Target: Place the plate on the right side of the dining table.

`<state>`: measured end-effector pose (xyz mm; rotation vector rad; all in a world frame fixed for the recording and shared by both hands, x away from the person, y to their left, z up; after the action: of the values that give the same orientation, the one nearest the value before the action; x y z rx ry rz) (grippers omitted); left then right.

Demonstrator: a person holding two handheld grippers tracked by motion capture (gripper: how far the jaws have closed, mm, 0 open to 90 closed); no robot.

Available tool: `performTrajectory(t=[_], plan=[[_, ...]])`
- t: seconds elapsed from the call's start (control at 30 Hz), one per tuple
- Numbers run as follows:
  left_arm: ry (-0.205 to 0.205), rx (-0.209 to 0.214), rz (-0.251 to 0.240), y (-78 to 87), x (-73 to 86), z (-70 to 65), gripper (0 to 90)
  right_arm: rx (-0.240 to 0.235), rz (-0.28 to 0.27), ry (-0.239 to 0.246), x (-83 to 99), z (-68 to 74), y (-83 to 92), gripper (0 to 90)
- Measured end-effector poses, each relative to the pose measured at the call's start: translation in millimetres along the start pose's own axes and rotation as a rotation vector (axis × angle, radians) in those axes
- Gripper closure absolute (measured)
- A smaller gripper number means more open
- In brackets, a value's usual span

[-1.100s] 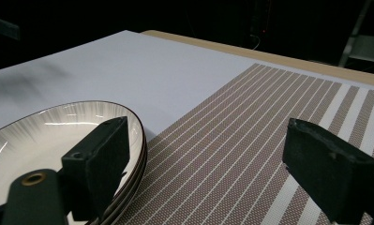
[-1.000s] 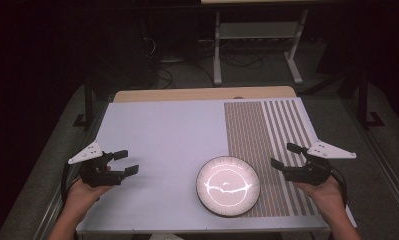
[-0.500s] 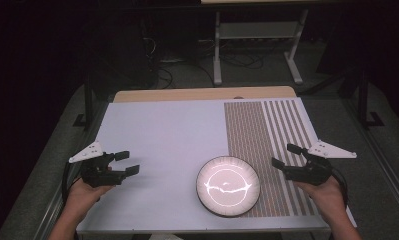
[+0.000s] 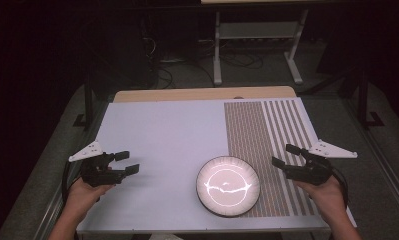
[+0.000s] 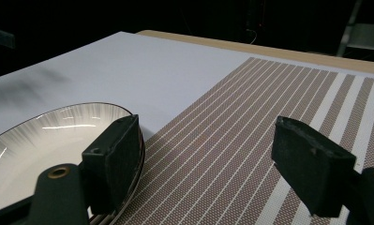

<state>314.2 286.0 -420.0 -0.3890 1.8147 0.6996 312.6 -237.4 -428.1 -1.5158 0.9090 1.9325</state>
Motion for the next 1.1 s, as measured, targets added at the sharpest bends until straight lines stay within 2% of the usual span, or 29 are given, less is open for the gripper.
performTrajectory(t=[0.83, 1.1], plan=[[-0.005, 0.017, 0.01, -2.1, -0.6, -2.4, 27.0, -0.008, 0.009, 0.005, -0.1, 2.7, -0.5, 24.8], [0.006, 0.026, 0.029, -8.3, -3.0, -7.2, 26.6, -0.042, 0.05, 0.009, -0.3, 8.0, -2.4, 28.8]])
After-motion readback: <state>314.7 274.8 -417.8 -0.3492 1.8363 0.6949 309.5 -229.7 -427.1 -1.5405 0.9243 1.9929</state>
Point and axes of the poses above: each handheld gripper's, and its own axes: y roughly backward along the jaws, x roughly out of its underside, z roughly to its left, the point moved 5 cm from there along -y, roughly forward along the jaws, and after that the axes turned 10 degrees about -z, right-handed, at the moved point
